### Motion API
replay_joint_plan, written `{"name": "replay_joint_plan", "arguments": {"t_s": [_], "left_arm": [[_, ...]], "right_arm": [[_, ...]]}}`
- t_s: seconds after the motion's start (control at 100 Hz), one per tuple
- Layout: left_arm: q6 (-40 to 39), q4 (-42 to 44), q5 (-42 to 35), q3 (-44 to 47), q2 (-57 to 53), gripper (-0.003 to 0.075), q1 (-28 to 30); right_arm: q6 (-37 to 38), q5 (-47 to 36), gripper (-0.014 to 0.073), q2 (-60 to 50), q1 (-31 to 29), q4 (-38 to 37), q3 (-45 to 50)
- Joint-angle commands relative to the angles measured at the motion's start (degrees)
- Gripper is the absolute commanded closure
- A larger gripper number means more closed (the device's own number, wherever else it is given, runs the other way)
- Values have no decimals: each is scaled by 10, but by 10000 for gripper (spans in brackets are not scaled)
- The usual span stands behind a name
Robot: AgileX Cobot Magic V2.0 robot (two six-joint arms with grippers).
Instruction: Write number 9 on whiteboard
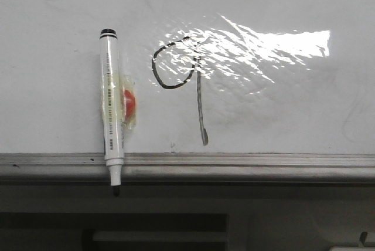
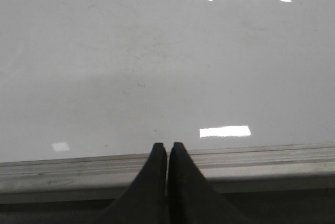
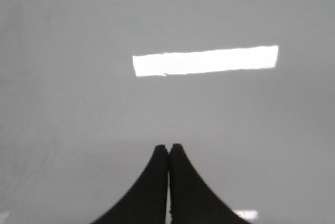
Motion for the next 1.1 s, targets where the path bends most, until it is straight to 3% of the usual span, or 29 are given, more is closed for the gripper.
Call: {"name": "replay_joint_plan", "arguments": {"t_s": [0.0, 0.13, 0.33, 1.09], "left_arm": [[-5, 0, -32, 10, -16, 741, 0], [-5, 0, -32, 10, -16, 741, 0], [-5, 0, -32, 10, -16, 741, 0], [-5, 0, -32, 10, -16, 741, 0]], "right_arm": [[-7, 9, 655, -7, -3, 7, 14], [-85, 69, 655, -21, -3, 72, 15], [-85, 162, 655, -21, -3, 74, 15], [-89, 160, 655, -21, -3, 71, 15]]}}
